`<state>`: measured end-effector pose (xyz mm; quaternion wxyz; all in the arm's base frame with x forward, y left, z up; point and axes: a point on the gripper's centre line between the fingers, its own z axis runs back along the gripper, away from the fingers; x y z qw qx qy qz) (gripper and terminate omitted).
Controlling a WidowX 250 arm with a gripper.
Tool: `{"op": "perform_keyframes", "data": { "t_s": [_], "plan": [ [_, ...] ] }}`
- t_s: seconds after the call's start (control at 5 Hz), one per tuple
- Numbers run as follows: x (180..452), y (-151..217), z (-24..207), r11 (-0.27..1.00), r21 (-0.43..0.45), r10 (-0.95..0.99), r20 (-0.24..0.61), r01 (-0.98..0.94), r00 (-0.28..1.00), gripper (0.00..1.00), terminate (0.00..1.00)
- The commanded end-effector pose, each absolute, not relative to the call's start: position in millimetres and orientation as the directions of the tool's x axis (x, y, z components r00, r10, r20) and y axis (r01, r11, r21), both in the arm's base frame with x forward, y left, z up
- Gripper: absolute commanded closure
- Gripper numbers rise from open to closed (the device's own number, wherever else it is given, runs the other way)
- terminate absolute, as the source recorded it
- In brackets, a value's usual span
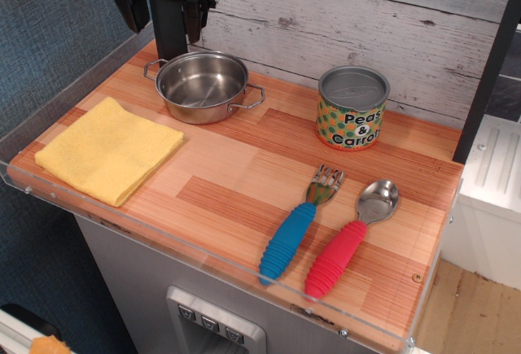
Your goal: Move the yellow cloth near to the blue spatula.
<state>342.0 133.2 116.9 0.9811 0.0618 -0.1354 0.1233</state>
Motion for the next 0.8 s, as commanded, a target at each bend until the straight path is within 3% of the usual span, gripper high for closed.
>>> {"op": "perform_keyframes", "data": {
  "t_s": [0.0, 0.6],
  "plan": [
    [342.0, 133.2, 116.9, 0.962, 0.088, 0.225, 0.281, -0.259, 0.933, 0.0, 0.0],
    [298.3, 151.0, 92.5, 0.957, 0.108, 0.252, 0.161, -0.271, 0.954, 0.0, 0.0]
  ]
}}
